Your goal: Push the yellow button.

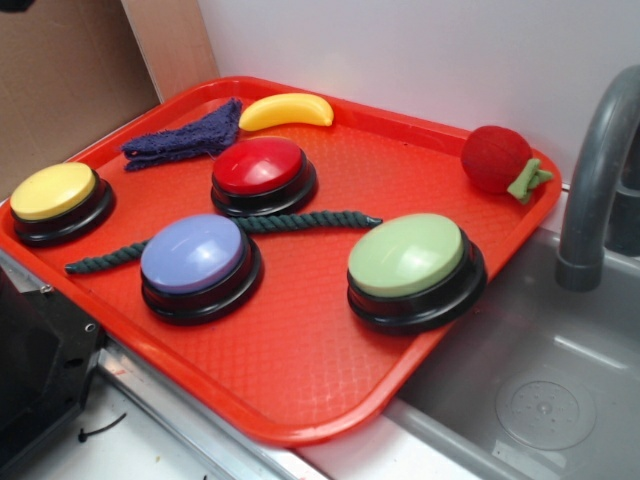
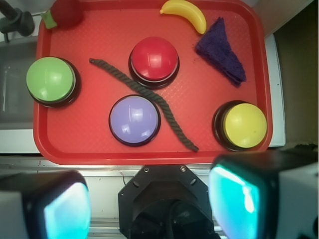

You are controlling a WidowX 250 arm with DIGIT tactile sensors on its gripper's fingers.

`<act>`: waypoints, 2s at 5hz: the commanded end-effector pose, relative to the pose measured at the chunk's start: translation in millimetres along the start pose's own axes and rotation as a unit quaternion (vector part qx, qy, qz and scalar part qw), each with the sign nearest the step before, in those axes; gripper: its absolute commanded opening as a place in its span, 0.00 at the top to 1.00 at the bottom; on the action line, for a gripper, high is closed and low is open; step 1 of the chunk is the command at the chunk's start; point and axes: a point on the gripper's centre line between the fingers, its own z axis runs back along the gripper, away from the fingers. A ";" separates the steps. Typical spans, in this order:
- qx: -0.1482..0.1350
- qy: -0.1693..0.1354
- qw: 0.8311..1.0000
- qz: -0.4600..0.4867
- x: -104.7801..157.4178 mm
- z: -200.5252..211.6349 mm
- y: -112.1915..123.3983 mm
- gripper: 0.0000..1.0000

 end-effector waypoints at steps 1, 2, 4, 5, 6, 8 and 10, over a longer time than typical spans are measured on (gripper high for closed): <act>0.000 0.000 1.000 0.000 0.0 0.0 0.0 0.00; -0.002 -0.001 0.998 0.058 12.7 -34.7 50.6 0.00; 0.014 -0.021 0.989 0.142 19.9 -69.7 103.0 0.00; 0.035 -0.020 0.985 0.166 19.4 -93.2 116.1 0.00; 0.047 -0.011 0.985 0.165 19.7 -118.3 128.4 0.00; 0.050 0.027 0.986 0.155 18.6 -160.6 150.5 0.00; 0.047 0.055 0.988 0.138 14.9 -186.1 153.7 0.00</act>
